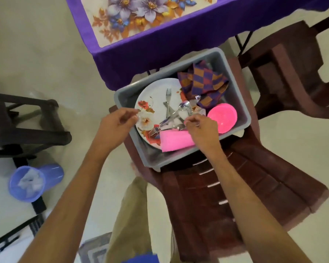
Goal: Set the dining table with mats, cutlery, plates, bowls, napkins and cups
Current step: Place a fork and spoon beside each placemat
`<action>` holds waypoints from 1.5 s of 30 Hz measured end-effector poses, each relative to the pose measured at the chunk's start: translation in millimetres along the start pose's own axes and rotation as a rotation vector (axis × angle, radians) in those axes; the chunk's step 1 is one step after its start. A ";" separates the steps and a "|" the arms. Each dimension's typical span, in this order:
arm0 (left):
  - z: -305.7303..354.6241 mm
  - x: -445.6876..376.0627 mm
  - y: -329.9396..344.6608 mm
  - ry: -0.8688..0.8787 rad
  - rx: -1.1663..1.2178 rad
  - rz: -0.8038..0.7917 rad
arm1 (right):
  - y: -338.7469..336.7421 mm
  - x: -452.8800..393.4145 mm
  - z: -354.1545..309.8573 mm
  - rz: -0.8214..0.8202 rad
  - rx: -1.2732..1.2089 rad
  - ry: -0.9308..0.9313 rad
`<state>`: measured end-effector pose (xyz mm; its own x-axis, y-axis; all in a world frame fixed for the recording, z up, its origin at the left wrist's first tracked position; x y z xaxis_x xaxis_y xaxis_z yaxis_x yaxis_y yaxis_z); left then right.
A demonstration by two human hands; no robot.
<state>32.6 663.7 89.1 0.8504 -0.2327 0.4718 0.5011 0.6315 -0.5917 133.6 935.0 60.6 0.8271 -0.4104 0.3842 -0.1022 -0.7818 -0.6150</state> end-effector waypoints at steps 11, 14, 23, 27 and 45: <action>-35.7 -87.1 61.0 -0.062 0.230 -0.103 | 121.0 -89.9 -2.8 0.105 0.559 0.112; -42.2 -100.7 60.4 -0.075 0.275 -0.145 | 122.7 -95.0 2.7 0.170 0.545 0.175; -43.7 -114.9 57.0 -0.082 0.320 -0.182 | 105.0 -90.9 33.8 0.252 -0.005 0.275; -39.6 -111.5 65.0 -0.091 0.339 -0.204 | 104.7 -80.8 35.6 0.180 -0.371 0.398; -41.2 -99.9 39.2 -0.104 0.358 -0.182 | 28.2 -50.2 76.6 0.462 -0.363 0.548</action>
<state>-26.2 681.2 -8.1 0.7230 -0.2997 0.6225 0.5389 0.8084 -0.2367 131.6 969.5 -28.7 0.2781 -0.8282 0.4867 -0.6191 -0.5419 -0.5684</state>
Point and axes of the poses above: each hand's wrist, its own x-axis away from the middle knuckle, its own y-axis out of the palm, z = x × y, the point moved 9 cm from there along -x, towards the middle knuckle
